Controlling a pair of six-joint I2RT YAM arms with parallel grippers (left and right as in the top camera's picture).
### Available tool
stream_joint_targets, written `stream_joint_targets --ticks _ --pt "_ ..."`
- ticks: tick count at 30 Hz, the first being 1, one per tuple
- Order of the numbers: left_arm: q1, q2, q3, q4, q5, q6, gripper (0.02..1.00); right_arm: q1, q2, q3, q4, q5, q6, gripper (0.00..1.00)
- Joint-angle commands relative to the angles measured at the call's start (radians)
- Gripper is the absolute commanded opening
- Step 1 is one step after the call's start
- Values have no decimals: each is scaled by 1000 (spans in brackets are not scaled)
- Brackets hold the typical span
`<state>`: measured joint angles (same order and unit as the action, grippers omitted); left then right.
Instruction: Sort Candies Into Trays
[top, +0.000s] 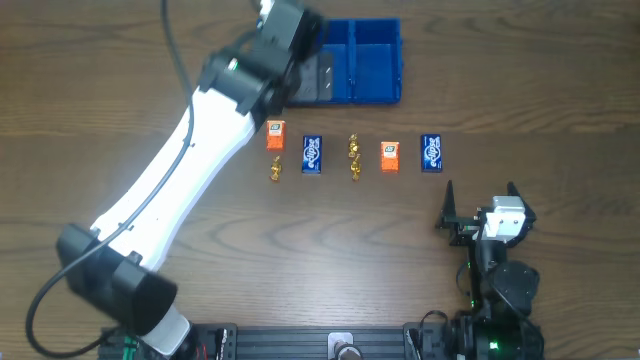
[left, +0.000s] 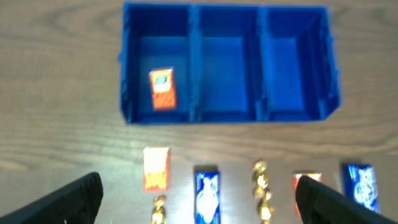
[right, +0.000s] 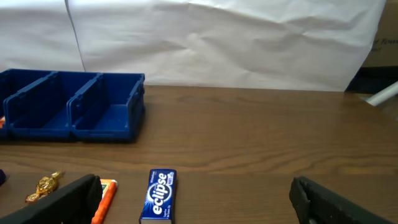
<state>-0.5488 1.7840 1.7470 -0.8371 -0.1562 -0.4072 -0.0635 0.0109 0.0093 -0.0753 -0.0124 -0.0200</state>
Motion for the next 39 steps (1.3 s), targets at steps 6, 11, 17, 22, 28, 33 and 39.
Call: stream_joint_targets --ticks 6,11,17,22,28,33,39 --pt "65 119 -335 177 16 -42 1000 -4 -6 -1 -8 -8 -14 1000" --pt "89 195 -335 190 38 -42 1000 -4 -6 -1 -8 -8 -14 1000" --pt "98 255 -335 216 62 -34 996 -4 -6 -1 -8 -8 -14 1000" --pt "98 279 -335 261 79 -6 976 -4 -6 -1 -8 -8 -14 1000" --pt "107 286 -335 278 80 13 967 -4 -6 -1 -8 -8 -13 1000" --pt "122 290 -335 285 100 45 958 -4 -6 -1 -8 -8 -14 1000" --pt "131 314 -335 297 106 64 915 -4 -6 -1 -8 -8 -14 1000"
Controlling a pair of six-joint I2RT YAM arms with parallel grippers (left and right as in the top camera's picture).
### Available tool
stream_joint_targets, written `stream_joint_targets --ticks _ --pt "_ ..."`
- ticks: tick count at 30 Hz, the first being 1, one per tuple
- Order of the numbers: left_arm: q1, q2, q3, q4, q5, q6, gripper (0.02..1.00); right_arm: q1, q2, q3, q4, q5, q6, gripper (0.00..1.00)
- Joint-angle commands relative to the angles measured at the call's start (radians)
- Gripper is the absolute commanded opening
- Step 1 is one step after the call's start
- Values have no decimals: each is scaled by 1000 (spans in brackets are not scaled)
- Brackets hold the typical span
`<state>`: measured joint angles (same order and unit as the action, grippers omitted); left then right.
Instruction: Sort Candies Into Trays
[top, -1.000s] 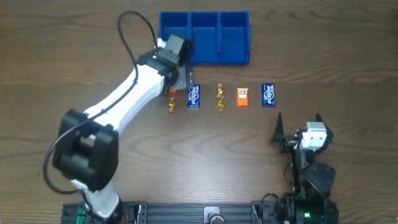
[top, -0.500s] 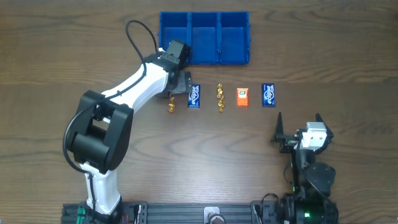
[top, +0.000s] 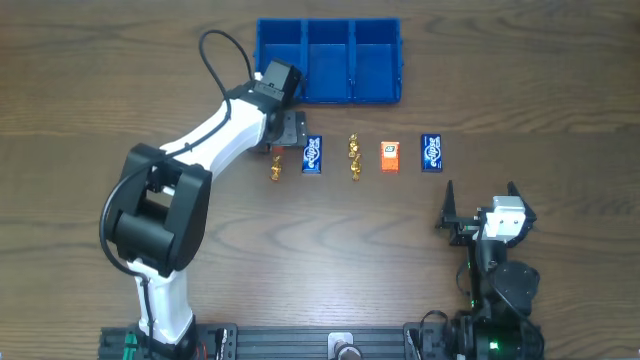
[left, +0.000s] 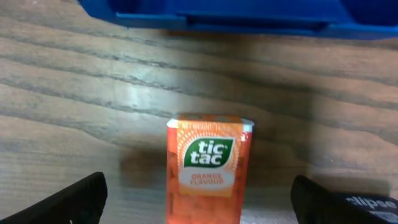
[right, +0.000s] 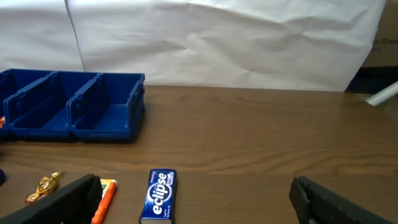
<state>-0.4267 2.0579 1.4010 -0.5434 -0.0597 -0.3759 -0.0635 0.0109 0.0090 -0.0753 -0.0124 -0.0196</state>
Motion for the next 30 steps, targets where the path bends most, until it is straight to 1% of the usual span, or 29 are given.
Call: stream_joint_targets --ticks 1,5,7,9,13,14,15,18,24,27,28,29,30 --pt "9 43 11 5 10 33 910 -4 -6 -1 -8 -8 -14 1000" --pt "8 55 11 8 9 33 901 -4 -6 -1 -8 -8 -14 1000" --pt "8 55 11 12 10 33 825 -4 -6 -1 -8 -8 -14 1000" --pt "8 55 11 15 18 34 649 -4 -6 -1 -9 -8 -14 1000" --pt "8 55 11 16 30 40 378 -4 -6 -1 -8 -8 -14 1000" --pt "8 55 11 17 34 40 323 -4 -6 -1 -8 -8 -14 1000" --pt "8 55 11 16 35 40 288 -4 -6 -1 -8 -8 -14 1000" --pt "8 55 12 16 53 40 246 -4 -6 -1 -8 -8 -14 1000" --pt "-8 -24 18 -13 66 16 226 -4 -6 -1 -8 -8 -14 1000" --pt "-33 -128 34 -27 22 13 233 -4 -6 -1 -8 -8 -14 1000" --pt "-43 -167 47 -32 -6 13 233 -4 -6 -1 -8 -8 -14 998" --pt "-63 -228 95 -53 -66 24 233 -4 -6 -1 -8 -8 -14 1000" --pt "-68 -245 135 -72 -96 36 235 -4 -6 -1 -9 -8 -14 1000"
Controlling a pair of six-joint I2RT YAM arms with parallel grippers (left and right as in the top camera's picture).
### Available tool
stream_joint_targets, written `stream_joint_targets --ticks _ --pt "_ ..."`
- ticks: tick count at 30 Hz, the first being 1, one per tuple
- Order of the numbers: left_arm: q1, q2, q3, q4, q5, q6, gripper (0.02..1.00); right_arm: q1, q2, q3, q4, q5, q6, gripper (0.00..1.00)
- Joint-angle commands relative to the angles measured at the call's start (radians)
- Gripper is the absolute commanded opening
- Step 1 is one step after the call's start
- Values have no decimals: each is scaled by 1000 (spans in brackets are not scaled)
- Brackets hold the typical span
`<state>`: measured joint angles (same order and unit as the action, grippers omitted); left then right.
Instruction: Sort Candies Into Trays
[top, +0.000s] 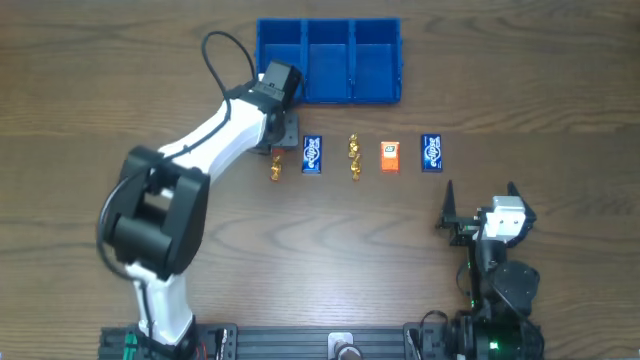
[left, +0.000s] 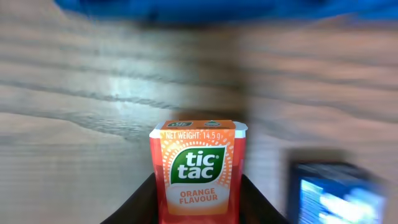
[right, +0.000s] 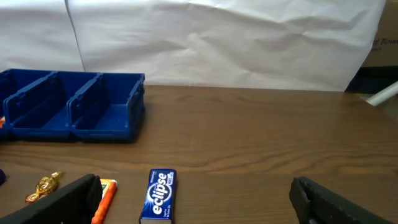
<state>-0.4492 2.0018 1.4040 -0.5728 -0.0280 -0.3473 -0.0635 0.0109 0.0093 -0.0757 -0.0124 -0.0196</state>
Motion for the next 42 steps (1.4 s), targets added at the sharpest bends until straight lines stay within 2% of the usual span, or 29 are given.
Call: stream_joint_targets --ticks 1,5,11,19,31,32,34,35,36,40,42 --pt "-49 -195 185 -69 -158 13 235 -4 -6 -1 -8 -8 -14 1000" --pt "-35 -147 418 -158 -196 57 240 -4 -6 -1 -8 -8 -14 1000" --pt "22 24 658 -251 -161 63 240 -4 -6 -1 -8 -8 -14 1000" --pt "72 204 680 -253 -89 55 246 -4 -6 -1 -8 -8 -14 1000" --pt "94 265 680 -235 -48 48 275 -4 -6 -1 -8 -8 -14 1000" --pt "94 265 680 -235 -48 48 297 -4 -6 -1 -8 -8 -14 1000" --pt "94 265 680 -234 -49 48 443 -4 -6 -1 -8 -8 -14 1000" --pt "94 265 680 -234 -49 48 610 -4 -6 -1 -8 -8 -14 1000" --pt "94 265 680 -233 -50 49 691 -4 -6 -1 -8 -8 -14 1000" --pt "97 265 680 -230 -50 59 925 -4 -6 -1 -8 -8 -14 1000" --pt "97 265 680 -220 -49 64 985 -4 -6 -1 -8 -8 -14 1000"
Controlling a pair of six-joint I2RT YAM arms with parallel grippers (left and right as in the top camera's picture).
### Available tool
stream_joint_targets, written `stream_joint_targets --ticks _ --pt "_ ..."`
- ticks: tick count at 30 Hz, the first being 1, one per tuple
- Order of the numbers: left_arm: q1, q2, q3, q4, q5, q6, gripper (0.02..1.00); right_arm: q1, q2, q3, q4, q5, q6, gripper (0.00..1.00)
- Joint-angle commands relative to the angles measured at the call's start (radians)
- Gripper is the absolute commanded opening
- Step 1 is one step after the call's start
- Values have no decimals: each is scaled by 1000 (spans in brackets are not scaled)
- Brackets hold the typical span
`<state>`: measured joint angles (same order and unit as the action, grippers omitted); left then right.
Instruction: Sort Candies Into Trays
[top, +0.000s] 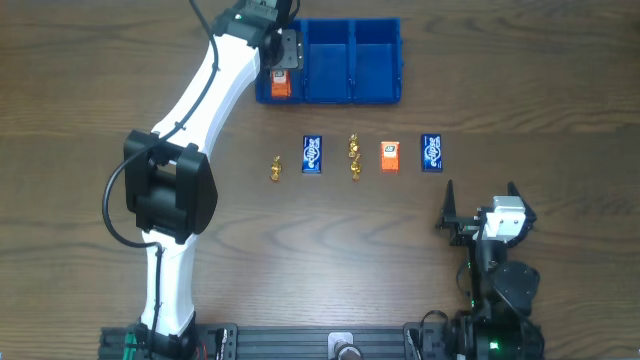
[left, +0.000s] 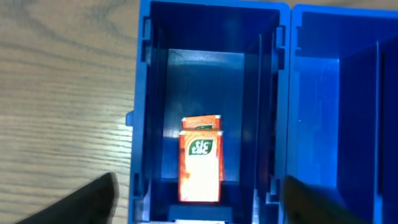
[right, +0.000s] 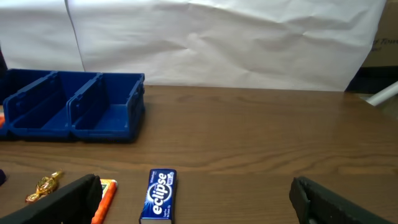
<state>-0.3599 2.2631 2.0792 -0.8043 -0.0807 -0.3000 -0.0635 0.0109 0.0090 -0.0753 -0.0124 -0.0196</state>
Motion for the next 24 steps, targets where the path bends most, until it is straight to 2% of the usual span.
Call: stream_joint_targets --ticks 1,4,8,12,18,22,24 --pt "7 3 5 19 5 16 991 -4 -6 -1 -8 -8 -14 1000" --pt "4 -9 13 26 32 8 996 -4 -6 -1 -8 -8 -14 1000" --pt "-64 -47 61 1 40 -41 998 -4 -6 -1 -8 -8 -14 1000" --pt "-202 -63 117 -50 13 -166 1000 -4 -6 -1 -8 -8 -14 1000" --pt "-447 -22 108 -101 -84 -346 1000 -4 -6 -1 -8 -8 -14 1000" --pt "-565 49 108 -182 -106 -490 980 -4 -6 -1 -8 -8 -14 1000" --pt "-584 76 108 -187 -102 -512 963 -4 -6 -1 -8 -8 -14 1000"
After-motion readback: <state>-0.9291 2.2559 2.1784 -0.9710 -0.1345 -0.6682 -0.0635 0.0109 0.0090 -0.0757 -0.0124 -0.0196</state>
